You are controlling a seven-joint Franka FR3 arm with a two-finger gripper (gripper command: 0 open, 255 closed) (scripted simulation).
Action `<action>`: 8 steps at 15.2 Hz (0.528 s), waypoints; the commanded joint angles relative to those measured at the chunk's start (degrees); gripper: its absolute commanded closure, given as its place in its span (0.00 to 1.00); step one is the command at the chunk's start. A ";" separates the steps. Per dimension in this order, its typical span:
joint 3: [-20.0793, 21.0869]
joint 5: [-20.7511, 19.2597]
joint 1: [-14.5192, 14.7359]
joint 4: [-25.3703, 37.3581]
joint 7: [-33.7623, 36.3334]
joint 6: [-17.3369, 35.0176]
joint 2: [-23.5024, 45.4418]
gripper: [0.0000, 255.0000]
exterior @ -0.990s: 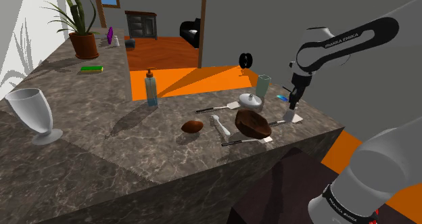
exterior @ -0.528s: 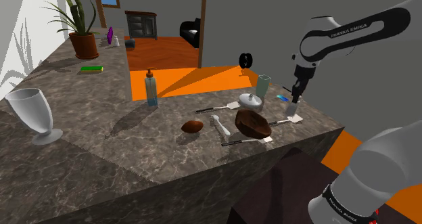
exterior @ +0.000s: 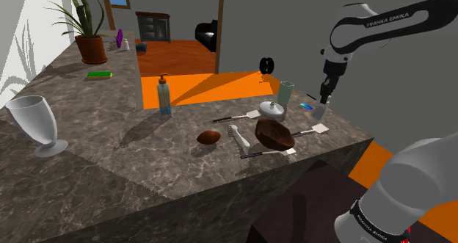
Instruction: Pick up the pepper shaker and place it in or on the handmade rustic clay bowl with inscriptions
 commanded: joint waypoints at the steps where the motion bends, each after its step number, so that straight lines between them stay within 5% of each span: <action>1: 1.18 0.72 0.71 0.87 1.25 -1.23 -0.11 1.00; 8: 8.12 5.24 5.39 5.70 9.87 -4.29 2.99 1.00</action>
